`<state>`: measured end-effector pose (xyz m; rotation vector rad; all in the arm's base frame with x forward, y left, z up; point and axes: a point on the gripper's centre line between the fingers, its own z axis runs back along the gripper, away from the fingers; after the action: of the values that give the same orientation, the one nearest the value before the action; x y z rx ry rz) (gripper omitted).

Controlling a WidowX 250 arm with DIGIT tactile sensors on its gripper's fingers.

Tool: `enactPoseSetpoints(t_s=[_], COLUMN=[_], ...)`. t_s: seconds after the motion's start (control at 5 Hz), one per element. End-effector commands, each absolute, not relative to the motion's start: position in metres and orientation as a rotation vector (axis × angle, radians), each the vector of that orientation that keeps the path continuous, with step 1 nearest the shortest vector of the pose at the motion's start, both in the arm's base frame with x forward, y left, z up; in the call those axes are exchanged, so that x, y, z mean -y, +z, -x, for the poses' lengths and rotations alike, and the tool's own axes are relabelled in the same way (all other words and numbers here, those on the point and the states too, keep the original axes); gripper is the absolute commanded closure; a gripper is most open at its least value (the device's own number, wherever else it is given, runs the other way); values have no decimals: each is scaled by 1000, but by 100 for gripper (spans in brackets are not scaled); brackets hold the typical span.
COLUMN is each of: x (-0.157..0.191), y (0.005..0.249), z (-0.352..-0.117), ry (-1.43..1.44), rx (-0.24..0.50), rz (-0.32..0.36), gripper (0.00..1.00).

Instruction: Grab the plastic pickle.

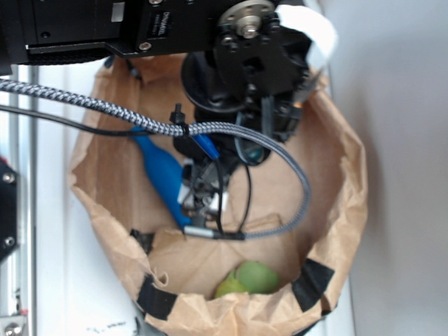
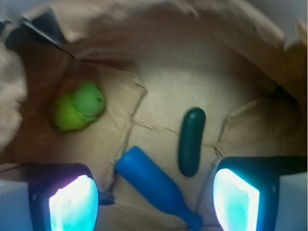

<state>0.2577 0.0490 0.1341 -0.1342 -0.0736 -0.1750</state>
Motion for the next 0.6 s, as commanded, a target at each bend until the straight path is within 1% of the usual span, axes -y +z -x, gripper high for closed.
enactPoseSetpoints(t_s=[0.0,0.4], x=[-63,-69], y=[129,121], z=[-254,-269], ry=[-132,-7], rx=[137,165], rz=[127,127], gripper=[0,0])
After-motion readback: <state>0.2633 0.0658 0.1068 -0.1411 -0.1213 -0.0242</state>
